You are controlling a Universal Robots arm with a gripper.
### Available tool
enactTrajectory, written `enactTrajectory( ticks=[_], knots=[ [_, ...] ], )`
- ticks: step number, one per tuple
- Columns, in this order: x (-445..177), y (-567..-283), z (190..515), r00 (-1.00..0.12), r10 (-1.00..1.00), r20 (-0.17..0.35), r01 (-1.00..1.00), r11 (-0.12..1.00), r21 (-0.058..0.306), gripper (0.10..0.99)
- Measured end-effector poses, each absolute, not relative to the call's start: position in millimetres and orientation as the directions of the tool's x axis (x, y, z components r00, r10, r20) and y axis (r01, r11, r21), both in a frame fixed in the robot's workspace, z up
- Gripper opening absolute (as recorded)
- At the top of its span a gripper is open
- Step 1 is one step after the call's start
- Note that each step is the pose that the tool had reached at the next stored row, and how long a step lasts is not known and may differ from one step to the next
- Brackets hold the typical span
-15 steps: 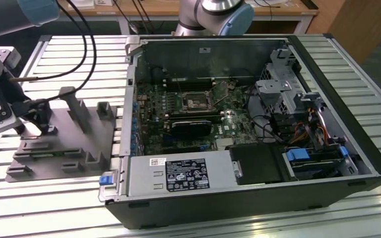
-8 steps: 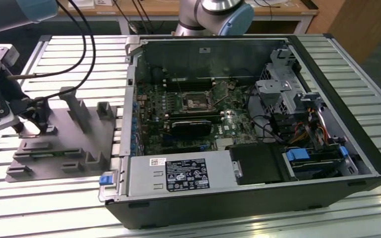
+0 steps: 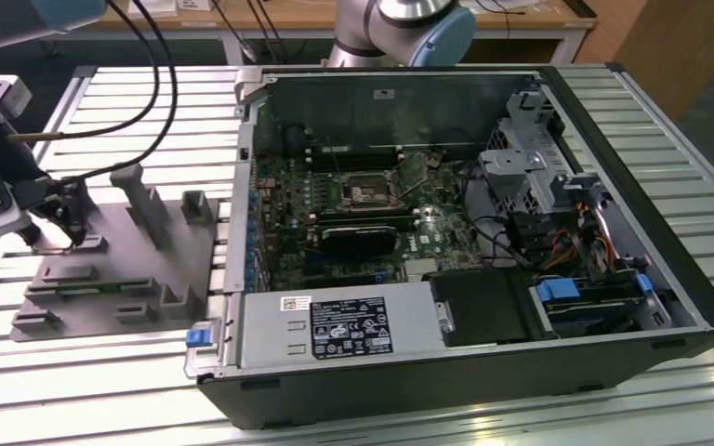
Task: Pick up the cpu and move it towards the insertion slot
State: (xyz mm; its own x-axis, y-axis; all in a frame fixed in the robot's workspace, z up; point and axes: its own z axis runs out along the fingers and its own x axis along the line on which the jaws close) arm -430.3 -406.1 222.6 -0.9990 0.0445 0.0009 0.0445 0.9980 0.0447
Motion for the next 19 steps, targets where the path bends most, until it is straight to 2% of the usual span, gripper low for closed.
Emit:
enactTrajectory(
  ticks=[19],
  knots=[
    [-430,-406,240,-0.999,0.045,0.001,0.045,0.998,0.045,0.545]
  ],
)
